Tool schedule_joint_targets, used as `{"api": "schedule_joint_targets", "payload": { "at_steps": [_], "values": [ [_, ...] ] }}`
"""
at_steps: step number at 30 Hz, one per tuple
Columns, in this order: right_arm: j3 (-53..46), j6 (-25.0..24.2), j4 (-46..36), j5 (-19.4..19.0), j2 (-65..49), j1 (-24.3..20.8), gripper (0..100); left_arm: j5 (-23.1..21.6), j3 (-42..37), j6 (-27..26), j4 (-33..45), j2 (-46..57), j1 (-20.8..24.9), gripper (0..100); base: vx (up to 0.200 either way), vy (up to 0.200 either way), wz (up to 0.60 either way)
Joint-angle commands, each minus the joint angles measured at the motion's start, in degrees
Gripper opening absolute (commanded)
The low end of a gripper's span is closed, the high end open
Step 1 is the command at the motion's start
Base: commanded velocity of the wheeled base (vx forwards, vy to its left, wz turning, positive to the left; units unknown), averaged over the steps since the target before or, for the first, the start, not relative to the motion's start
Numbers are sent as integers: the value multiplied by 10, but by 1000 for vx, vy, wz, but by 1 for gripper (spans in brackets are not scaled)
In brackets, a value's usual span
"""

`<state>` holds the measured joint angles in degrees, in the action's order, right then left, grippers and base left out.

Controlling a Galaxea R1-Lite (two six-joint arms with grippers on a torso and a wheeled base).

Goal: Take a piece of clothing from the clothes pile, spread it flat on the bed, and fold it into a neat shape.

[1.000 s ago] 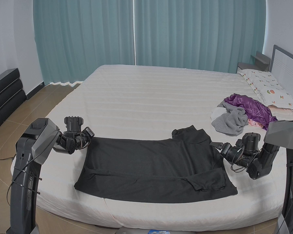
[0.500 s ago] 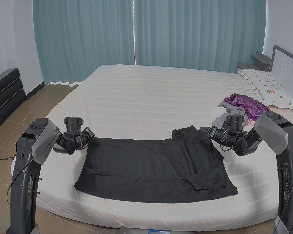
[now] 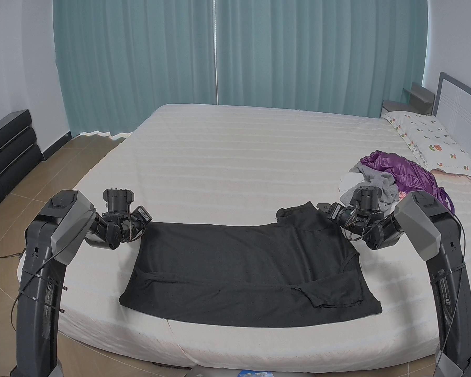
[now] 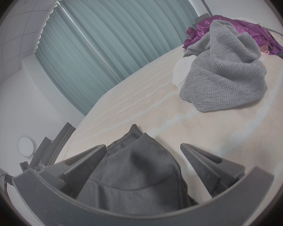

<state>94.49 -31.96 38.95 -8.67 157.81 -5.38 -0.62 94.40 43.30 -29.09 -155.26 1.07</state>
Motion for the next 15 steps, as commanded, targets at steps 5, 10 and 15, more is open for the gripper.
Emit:
{"api": "schedule_joint_targets", "payload": {
  "at_steps": [5,10,15],
  "values": [
    [25,-22,-8,0,20,5,100,-1,0,-1,0,1,1,0,0,0,0],
    [24,-22,-12,0,21,4,0,0,0,-1,-1,1,1,0,0,0,0],
    [19,-24,-12,0,14,5,0,-1,0,0,0,2,1,0,0,0,0]
  ]
}}
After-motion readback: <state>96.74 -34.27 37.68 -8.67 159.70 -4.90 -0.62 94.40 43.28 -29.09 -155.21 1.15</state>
